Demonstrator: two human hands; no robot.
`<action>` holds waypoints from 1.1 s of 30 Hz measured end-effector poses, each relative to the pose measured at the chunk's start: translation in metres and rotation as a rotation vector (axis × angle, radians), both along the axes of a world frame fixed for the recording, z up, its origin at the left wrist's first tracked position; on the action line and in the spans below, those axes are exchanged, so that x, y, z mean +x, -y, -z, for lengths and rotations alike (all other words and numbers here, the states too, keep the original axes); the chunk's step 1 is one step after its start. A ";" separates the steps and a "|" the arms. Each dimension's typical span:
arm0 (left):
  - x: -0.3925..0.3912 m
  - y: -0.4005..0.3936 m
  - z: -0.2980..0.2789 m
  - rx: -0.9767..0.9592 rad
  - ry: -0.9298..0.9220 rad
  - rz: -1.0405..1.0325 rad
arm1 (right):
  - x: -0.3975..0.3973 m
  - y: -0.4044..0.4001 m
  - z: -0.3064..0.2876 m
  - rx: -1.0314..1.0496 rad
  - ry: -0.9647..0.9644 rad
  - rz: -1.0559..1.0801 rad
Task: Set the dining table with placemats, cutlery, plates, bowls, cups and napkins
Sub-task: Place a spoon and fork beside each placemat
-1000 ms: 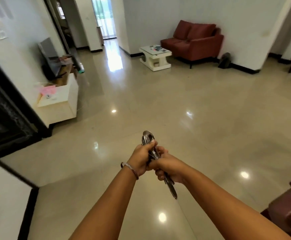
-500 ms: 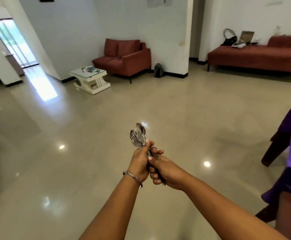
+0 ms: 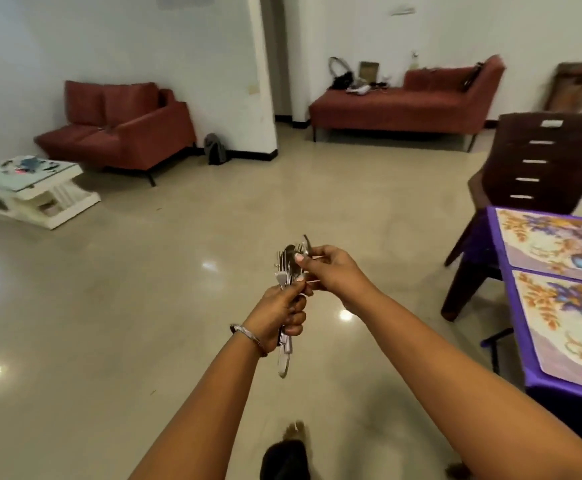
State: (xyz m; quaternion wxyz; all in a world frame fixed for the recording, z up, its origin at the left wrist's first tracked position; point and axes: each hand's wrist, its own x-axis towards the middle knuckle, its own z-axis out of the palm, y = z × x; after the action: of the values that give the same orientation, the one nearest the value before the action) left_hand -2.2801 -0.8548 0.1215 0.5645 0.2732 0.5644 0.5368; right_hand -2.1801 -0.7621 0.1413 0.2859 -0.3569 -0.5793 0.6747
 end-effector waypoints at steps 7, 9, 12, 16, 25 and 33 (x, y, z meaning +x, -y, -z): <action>-0.024 -0.161 0.006 -0.017 -0.068 0.292 | -0.010 -0.135 0.010 -0.014 0.058 0.283; -0.026 -0.200 0.006 -0.032 -0.059 0.369 | -0.005 -0.166 0.009 -0.083 0.044 0.381; -0.020 -0.257 0.010 -0.033 -0.077 0.545 | 0.009 -0.207 0.013 -0.173 -0.071 0.633; 0.014 -0.312 0.021 -0.059 -0.099 0.773 | 0.053 -0.233 0.020 -0.247 -0.191 0.972; 0.165 -0.391 0.045 -0.121 -0.104 1.078 | 0.207 -0.267 0.048 -0.303 -0.239 1.264; 0.304 -0.428 0.067 -0.091 -0.155 1.199 | 0.334 -0.268 0.057 -0.338 -0.342 1.478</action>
State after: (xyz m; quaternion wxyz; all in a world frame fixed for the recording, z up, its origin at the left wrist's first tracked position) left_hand -1.9761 -0.4263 0.0542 0.7368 0.5576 0.3740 0.0792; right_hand -1.8460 -0.4939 0.0840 0.6887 -0.5802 -0.0280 0.4339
